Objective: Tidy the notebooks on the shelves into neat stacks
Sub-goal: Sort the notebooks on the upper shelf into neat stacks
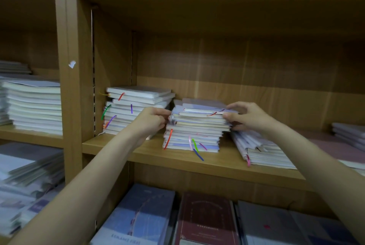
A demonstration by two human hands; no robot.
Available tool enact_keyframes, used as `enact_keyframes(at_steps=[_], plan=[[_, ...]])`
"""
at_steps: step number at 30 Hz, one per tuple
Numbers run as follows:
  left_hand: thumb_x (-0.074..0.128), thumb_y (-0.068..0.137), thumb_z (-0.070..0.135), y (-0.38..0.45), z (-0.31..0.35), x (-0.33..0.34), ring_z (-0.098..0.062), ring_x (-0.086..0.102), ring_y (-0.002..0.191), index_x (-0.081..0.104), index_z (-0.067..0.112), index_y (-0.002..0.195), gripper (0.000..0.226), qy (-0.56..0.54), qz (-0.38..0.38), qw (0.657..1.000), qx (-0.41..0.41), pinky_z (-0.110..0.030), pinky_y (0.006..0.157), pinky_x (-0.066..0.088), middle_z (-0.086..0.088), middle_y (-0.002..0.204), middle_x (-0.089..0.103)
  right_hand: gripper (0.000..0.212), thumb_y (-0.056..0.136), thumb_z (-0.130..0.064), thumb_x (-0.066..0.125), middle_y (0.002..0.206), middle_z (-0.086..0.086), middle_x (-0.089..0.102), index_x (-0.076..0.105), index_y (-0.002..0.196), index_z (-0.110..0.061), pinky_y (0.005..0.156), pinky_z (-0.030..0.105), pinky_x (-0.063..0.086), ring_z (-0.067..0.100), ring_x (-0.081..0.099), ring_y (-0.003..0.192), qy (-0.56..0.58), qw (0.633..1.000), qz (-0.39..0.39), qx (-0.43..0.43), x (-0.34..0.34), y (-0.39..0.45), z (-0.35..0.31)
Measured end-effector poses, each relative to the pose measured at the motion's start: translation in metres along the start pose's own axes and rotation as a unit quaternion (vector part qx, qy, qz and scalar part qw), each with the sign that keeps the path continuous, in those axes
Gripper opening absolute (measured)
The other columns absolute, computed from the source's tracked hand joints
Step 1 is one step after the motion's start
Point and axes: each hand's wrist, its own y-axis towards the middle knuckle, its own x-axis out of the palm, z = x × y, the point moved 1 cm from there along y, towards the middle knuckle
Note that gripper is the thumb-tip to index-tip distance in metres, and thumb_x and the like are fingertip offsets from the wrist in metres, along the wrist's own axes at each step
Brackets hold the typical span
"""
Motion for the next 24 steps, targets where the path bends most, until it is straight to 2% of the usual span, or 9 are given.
enact_keyframes(at_steps=[3, 6, 8, 10, 12, 13, 17, 19, 24], plan=[[0.037, 0.094, -0.008, -0.004, 0.002, 0.003, -0.012, 0.055, 0.101, 0.05, -0.001, 0.129, 0.038, -0.02, -0.013, 1.0, -0.005, -0.019, 0.087, 0.043, -0.011, 0.12, 0.059, 0.044, 0.084, -0.014, 0.065, 0.114, 0.018, 0.058, 0.051, 0.126, -0.012, 0.069, 0.027, 0.059, 0.024, 0.063, 0.095, 0.124, 0.991, -0.028, 0.03, 0.004, -0.008, 0.006], [0.041, 0.094, -0.006, -0.007, 0.005, 0.002, -0.002, 0.057, 0.08, 0.05, -0.003, 0.128, 0.035, -0.04, -0.032, 0.999, -0.006, -0.006, 0.066, 0.047, 0.0, 0.101, 0.062, 0.043, 0.086, -0.014, 0.063, 0.105, 0.015, 0.06, 0.049, 0.127, -0.012, 0.07, 0.027, 0.057, 0.023, 0.062, 0.093, 0.133, 0.991, -0.022, 0.023, 0.006, -0.009, 0.004], [0.043, 0.093, -0.006, -0.009, 0.005, 0.002, 0.002, 0.056, 0.075, 0.051, -0.002, 0.127, 0.035, -0.049, -0.033, 0.998, -0.015, -0.003, 0.06, 0.047, 0.006, 0.087, 0.061, 0.042, 0.088, -0.014, 0.061, 0.097, 0.012, 0.061, 0.048, 0.128, -0.011, 0.07, 0.028, 0.057, 0.023, 0.062, 0.091, 0.126, 0.992, -0.017, 0.02, 0.008, -0.008, 0.003], [0.045, 0.093, -0.002, -0.01, 0.004, 0.003, -0.004, 0.059, 0.093, 0.052, 0.002, 0.127, 0.035, -0.042, -0.045, 0.998, -0.017, -0.009, 0.079, 0.049, 0.006, 0.095, 0.062, 0.041, 0.09, -0.016, 0.059, 0.095, 0.01, 0.061, 0.048, 0.129, -0.01, 0.074, 0.032, 0.057, 0.023, 0.062, 0.093, 0.12, 0.993, -0.011, 0.019, 0.01, -0.007, 0.003], [0.049, 0.092, 0.003, -0.012, 0.001, 0.004, -0.015, 0.051, 0.12, 0.052, 0.007, 0.129, 0.038, -0.018, -0.071, 0.997, -0.011, -0.027, 0.107, 0.037, 0.001, 0.119, 0.06, 0.043, 0.09, -0.017, 0.059, 0.101, 0.01, 0.06, 0.047, 0.131, -0.01, 0.082, 0.036, 0.055, 0.025, 0.06, 0.101, 0.117, 0.993, -0.016, 0.025, 0.008, -0.008, 0.003], [0.05, 0.091, 0.005, -0.013, 0.001, 0.004, -0.016, 0.046, 0.125, 0.053, 0.008, 0.13, 0.038, -0.01, -0.082, 0.997, -0.009, -0.034, 0.112, 0.031, -0.003, 0.128, 0.057, 0.044, 0.089, -0.018, 0.06, 0.105, 0.01, 0.059, 0.047, 0.131, -0.012, 0.082, 0.035, 0.053, 0.025, 0.059, 0.103, 0.118, 0.992, -0.023, 0.031, 0.005, -0.009, 0.001], [0.041, 0.093, -0.002, -0.008, 0.004, 0.002, -0.018, 0.051, 0.121, 0.056, 0.005, 0.126, 0.037, -0.014, -0.046, 0.999, -0.007, -0.028, 0.105, 0.037, -0.009, 0.129, 0.057, 0.048, 0.087, -0.016, 0.063, 0.118, 0.015, 0.058, 0.046, 0.132, -0.015, 0.073, 0.025, 0.054, 0.024, 0.062, 0.102, 0.114, 0.991, -0.056, 0.046, -0.005, -0.014, 0.0], [0.036, 0.093, -0.006, -0.005, 0.004, 0.002, -0.02, 0.054, 0.118, 0.053, 0.0, 0.127, 0.038, -0.047, -0.019, 0.999, -0.01, -0.024, 0.096, 0.043, -0.013, 0.127, 0.058, 0.049, 0.088, -0.016, 0.062, 0.119, 0.017, 0.058, 0.045, 0.133, -0.014, 0.073, 0.026, 0.055, 0.025, 0.062, 0.103, 0.115, 0.991, -0.048, 0.046, -0.006, -0.013, 0.003], [0.036, 0.095, -0.004, -0.003, 0.01, 0.005, -0.025, 0.053, 0.12, 0.046, -0.003, 0.132, 0.039, -0.132, -0.031, 0.99, -0.03, -0.028, 0.092, 0.046, -0.018, 0.131, 0.053, 0.05, 0.086, -0.014, 0.063, 0.115, 0.013, 0.058, 0.045, 0.132, -0.011, 0.082, 0.029, 0.051, 0.024, 0.06, 0.104, 0.134, 0.989, -0.031, 0.052, -0.006, -0.01, 0.004]])
